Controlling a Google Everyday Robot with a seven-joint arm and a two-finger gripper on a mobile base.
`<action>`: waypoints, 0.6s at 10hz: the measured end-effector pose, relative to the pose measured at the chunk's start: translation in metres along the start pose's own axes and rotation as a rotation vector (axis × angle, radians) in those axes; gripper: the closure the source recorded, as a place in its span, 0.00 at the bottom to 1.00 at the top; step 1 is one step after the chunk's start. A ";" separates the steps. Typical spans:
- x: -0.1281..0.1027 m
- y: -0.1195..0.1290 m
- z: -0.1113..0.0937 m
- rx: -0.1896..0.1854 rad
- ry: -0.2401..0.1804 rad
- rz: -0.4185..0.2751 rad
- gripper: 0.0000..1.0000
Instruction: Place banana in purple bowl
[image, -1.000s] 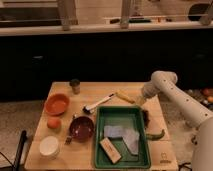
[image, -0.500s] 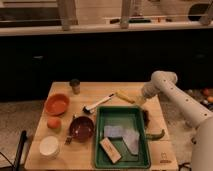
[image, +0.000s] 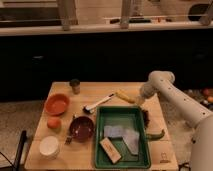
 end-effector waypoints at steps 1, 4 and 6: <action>-0.002 0.000 0.000 0.001 0.003 -0.010 0.20; -0.012 0.000 0.002 -0.005 0.010 -0.045 0.20; -0.018 0.001 0.003 -0.017 0.013 -0.068 0.20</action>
